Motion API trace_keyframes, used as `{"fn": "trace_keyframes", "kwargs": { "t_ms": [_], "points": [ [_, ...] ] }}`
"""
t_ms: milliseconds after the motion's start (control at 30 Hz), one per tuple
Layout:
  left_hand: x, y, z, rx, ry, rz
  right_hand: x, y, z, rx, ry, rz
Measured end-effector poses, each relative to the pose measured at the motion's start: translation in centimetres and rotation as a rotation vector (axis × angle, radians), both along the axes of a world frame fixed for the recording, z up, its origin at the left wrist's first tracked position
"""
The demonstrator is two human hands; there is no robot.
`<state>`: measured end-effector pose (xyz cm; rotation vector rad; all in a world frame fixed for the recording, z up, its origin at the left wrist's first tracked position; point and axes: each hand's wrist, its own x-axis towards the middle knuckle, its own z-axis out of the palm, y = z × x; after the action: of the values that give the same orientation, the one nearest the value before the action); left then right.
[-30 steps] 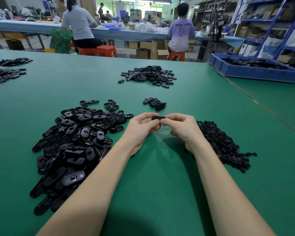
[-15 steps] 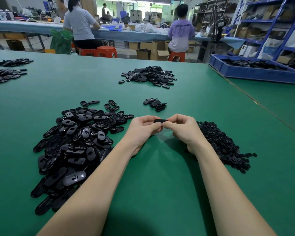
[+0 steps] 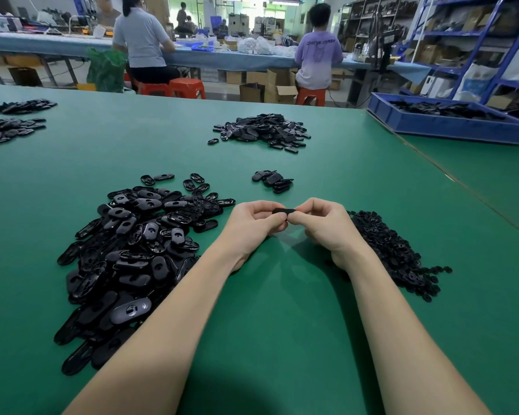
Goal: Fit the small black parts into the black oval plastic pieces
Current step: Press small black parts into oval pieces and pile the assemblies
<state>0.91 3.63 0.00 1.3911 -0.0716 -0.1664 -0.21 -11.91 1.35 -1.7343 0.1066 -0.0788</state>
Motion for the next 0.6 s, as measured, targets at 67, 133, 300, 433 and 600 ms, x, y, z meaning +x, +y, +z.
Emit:
{"fn": "trace_keyframes", "kwargs": {
  "t_ms": [67, 133, 300, 433, 600],
  "points": [
    [0.0, -0.1, 0.0, 0.021, -0.014, 0.02, 0.1, 0.2, 0.0, -0.025, -0.01, -0.025],
    [0.0, -0.2, 0.0, 0.059, -0.028, 0.053, 0.1, 0.3, 0.0, -0.03, -0.024, -0.035],
    [0.1, -0.3, -0.1, 0.017, -0.058, 0.095, 0.1, 0.9, -0.1, -0.003, -0.066, -0.074],
    [0.2, 0.2, 0.5, 0.258, -0.255, 0.102, 0.5, 1.2, 0.4, 0.147, -0.044, -0.115],
    [1.0, 1.5, 0.8, 0.714, -0.446, 0.242, 0.5, 2.1, -1.2, -0.282, -0.143, -0.272]
  ]
}}
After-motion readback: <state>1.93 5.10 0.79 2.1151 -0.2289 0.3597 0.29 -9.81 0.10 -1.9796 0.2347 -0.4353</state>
